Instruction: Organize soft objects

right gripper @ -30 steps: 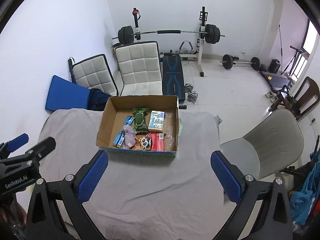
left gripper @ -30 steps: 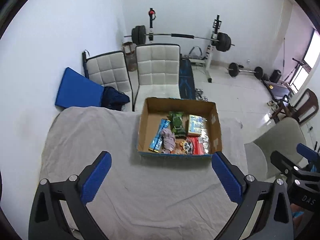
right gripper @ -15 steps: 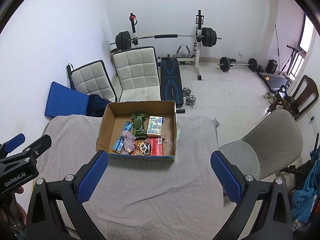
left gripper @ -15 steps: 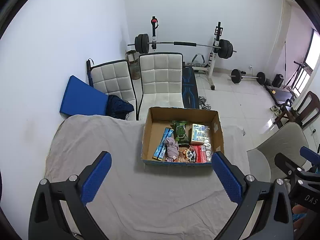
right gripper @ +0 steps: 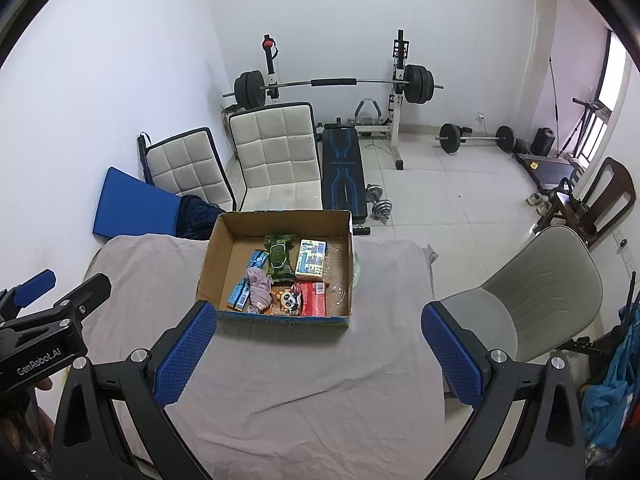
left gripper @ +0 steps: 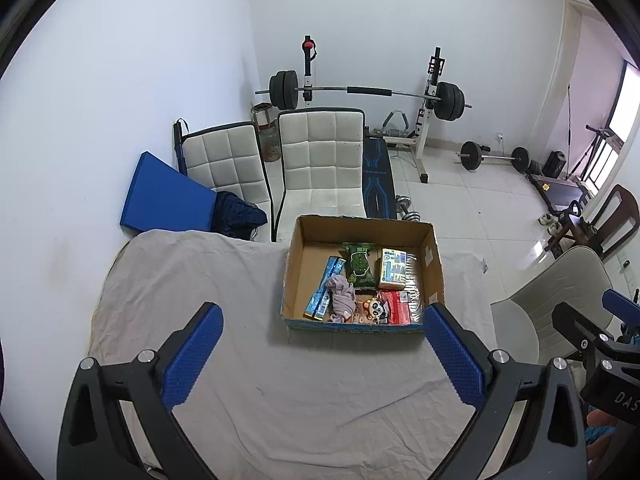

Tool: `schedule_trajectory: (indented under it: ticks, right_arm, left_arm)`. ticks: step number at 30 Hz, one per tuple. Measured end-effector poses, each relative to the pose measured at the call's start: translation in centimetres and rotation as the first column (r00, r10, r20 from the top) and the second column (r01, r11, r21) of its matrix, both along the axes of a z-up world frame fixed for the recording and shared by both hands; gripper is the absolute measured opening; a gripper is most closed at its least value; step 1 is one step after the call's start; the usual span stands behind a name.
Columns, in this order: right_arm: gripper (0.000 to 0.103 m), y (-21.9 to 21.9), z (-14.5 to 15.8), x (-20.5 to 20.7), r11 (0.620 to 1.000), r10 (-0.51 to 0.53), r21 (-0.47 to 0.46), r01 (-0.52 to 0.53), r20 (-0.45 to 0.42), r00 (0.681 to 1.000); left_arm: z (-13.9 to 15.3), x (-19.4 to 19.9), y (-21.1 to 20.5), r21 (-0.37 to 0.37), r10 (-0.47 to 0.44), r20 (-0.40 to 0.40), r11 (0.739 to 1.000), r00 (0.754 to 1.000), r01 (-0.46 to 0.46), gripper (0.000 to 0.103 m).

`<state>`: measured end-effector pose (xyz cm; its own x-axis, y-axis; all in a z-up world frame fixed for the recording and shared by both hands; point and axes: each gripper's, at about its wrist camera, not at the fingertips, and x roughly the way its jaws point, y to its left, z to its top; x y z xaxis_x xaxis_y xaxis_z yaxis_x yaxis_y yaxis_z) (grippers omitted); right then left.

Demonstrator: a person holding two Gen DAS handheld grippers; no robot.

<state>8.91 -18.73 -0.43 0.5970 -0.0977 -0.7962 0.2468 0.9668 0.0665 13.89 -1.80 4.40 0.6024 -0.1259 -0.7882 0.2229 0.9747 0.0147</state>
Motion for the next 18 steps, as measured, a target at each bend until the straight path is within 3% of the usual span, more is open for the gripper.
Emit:
schedule_trajectory:
  ticks: [18]
  right_arm:
    - [0.103, 0.1, 0.3, -0.1, 1.0, -0.011, -0.026, 0.011, 0.0, 1.0]
  left_arm:
    - [0.7, -1.1, -0.3, 0.003, 0.018, -0.002, 1.0, 1.0, -0.018, 0.103]
